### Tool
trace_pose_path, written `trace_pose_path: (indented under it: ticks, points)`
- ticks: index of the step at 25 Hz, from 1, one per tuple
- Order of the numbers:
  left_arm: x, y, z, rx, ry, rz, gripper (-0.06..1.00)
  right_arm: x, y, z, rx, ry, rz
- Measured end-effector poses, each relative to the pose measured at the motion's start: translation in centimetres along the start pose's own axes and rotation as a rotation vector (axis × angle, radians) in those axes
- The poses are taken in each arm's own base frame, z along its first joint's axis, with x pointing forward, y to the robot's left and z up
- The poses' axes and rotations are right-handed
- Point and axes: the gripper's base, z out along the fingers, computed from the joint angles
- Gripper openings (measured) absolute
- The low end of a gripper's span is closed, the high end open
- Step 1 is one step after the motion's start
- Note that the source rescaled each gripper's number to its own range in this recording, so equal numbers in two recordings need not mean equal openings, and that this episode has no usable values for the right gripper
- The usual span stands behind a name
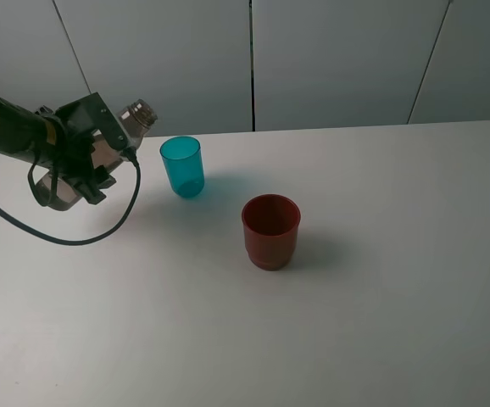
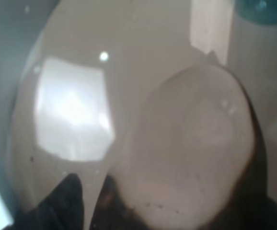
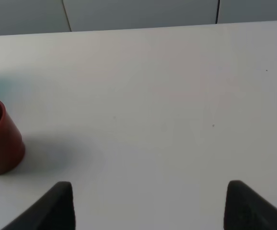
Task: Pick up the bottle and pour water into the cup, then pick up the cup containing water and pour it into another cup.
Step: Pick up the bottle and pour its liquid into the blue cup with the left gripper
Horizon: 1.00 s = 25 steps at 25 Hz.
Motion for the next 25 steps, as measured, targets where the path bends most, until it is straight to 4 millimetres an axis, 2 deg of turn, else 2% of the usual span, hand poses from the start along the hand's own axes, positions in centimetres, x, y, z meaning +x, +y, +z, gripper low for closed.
trace_pose_path:
  ticks: [3, 11, 25]
  points:
    - [-0.2, 0.1, 0.4, 0.01, 0.048, 0.016, 0.01, 0.0, 0.0, 0.0, 0.0, 0.0, 0.0]
    - [-2.4, 0.2, 0.9, 0.014, 0.11, 0.07, 0.01, 0.0, 0.0, 0.0, 0.0, 0.0, 0.0]
    - [-2.5, 0.6, 0.6, 0.011, 0.19, 0.091, 0.01, 0.0, 0.0, 0.0, 0.0, 0.0, 0.0]
